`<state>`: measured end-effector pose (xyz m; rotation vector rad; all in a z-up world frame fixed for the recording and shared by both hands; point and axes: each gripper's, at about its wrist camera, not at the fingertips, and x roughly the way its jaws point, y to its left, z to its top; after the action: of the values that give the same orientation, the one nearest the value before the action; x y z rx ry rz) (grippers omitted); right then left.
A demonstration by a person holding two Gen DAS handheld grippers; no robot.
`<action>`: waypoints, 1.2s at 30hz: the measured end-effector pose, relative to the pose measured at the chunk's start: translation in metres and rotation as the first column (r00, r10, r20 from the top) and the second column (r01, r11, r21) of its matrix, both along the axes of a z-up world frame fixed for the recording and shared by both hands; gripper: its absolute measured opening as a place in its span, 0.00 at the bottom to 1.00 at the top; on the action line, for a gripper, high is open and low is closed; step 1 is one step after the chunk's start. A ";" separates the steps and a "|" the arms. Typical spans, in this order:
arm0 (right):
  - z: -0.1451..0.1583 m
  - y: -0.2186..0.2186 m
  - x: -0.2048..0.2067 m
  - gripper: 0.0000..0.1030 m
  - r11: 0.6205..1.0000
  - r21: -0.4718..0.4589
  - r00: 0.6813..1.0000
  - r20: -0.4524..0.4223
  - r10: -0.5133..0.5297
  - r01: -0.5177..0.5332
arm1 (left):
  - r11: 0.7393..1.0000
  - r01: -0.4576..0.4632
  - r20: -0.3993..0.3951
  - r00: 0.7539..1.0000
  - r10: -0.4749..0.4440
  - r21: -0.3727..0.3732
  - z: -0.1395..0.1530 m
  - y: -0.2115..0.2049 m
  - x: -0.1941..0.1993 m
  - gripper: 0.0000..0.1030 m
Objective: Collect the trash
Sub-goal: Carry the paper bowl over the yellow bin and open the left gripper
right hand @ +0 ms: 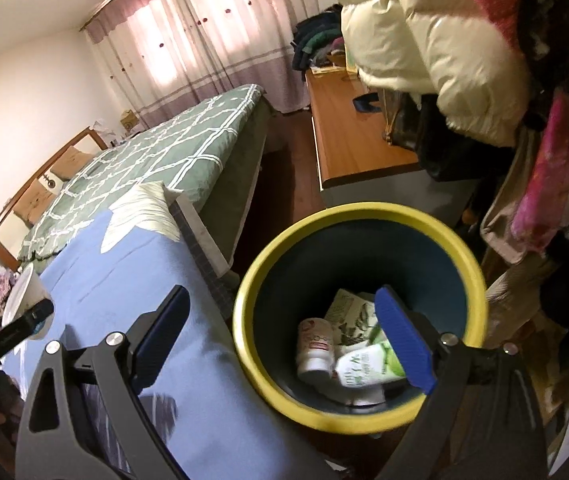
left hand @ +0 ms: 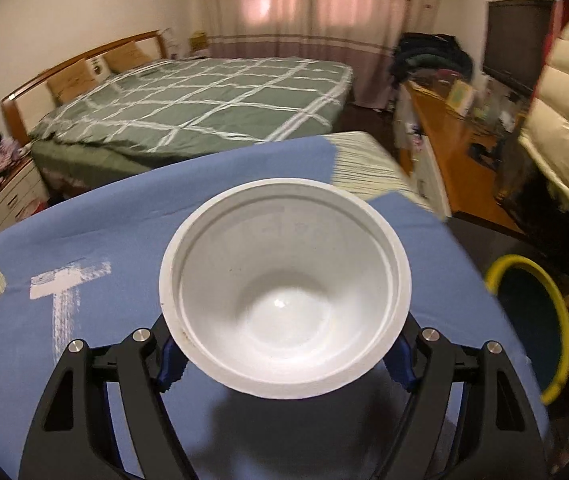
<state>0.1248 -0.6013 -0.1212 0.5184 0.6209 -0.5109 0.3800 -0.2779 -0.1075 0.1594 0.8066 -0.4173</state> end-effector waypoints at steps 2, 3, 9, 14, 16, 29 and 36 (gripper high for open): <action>0.002 -0.001 -0.011 0.86 1.000 -0.014 1.000 -0.005 0.009 -0.009 | 0.999 0.048 0.006 0.999 -0.048 -0.008 0.010 -0.012 -0.022 0.75; 0.003 -0.002 -0.017 0.86 1.000 -0.021 1.000 -0.010 0.014 -0.014 | 0.998 0.068 0.009 0.998 -0.068 -0.011 0.013 -0.019 -0.033 0.75; 0.011 -0.013 -0.055 0.86 0.996 -0.079 0.998 -0.035 0.048 -0.051 | 0.970 0.241 -0.006 0.970 -0.241 -0.025 0.030 -0.087 -0.089 0.75; 0.017 -0.030 -0.087 0.86 0.994 -0.105 0.999 -0.039 0.029 -0.033 | 0.942 0.336 -0.044 0.941 -0.336 -0.007 0.024 -0.148 -0.115 0.75; 0.017 -0.037 -0.097 0.86 0.995 -0.102 0.999 -0.037 0.020 -0.023 | 0.930 0.368 -0.066 0.928 -0.367 0.002 0.018 -0.172 -0.121 0.75; 0.013 -0.067 -0.129 0.86 0.996 -0.083 0.999 -0.037 -0.018 0.014 | 0.898 0.433 -0.183 0.891 -0.414 0.077 -0.030 -0.260 -0.128 0.75; 0.018 -0.056 -0.125 0.86 0.996 -0.089 0.999 -0.033 0.007 -0.010 | 0.909 0.411 -0.153 0.905 -0.398 0.064 -0.018 -0.233 -0.130 0.86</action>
<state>0.0001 -0.6574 -0.1034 0.4233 0.6282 -0.5379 0.2496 -0.5114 -0.1259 0.3958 0.9304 -0.7911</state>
